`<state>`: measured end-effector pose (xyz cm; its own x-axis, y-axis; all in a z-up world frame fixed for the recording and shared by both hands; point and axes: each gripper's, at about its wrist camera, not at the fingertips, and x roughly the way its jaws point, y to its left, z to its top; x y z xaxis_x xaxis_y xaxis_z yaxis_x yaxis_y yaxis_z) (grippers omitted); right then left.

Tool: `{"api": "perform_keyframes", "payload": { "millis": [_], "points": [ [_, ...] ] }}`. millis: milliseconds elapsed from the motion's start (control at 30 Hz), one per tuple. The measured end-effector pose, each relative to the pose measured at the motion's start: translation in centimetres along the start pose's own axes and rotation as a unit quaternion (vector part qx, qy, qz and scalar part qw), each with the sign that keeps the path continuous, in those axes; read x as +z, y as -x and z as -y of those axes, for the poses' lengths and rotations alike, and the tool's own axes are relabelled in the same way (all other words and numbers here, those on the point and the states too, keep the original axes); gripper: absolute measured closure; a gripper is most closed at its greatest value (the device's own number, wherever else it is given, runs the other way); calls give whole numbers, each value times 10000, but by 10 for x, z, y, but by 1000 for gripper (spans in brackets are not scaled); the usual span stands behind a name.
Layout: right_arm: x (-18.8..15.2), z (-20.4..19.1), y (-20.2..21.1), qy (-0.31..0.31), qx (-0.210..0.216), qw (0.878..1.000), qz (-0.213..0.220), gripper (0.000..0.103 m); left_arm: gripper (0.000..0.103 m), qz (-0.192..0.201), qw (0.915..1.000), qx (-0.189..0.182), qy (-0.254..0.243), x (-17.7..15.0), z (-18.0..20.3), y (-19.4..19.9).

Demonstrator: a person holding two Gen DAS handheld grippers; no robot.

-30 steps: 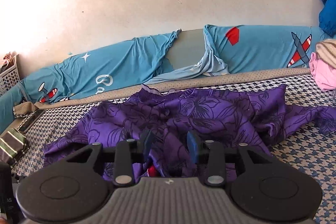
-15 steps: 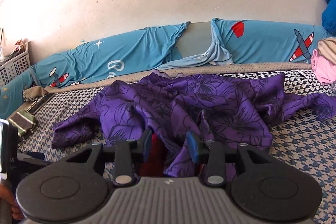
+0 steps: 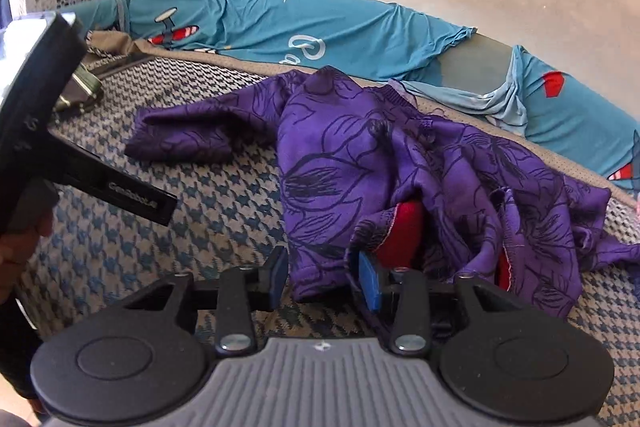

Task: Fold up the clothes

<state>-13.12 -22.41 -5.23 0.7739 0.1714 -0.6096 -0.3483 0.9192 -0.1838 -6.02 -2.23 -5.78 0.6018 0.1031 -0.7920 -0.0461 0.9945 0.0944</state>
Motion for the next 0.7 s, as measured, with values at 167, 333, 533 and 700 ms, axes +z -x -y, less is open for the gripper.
{"api": "perform_keyframes", "payload": {
  "millis": [167,333,533,700],
  "points": [
    [2,-13,2,337,-300,9986,260,63,0,11,10000,41,1,0,0,-1],
    [3,-27,16,757,53,9948,675,63,0,27,9998,106,144,2,-6,-1],
    [-5,-34,-22,988,-462,9940,52,61,0,-16,9997,78,223,2,-8,-2],
    [-8,-27,-40,847,-655,9942,-128,65,0,6,9998,95,182,2,-6,-1]
  ]
}}
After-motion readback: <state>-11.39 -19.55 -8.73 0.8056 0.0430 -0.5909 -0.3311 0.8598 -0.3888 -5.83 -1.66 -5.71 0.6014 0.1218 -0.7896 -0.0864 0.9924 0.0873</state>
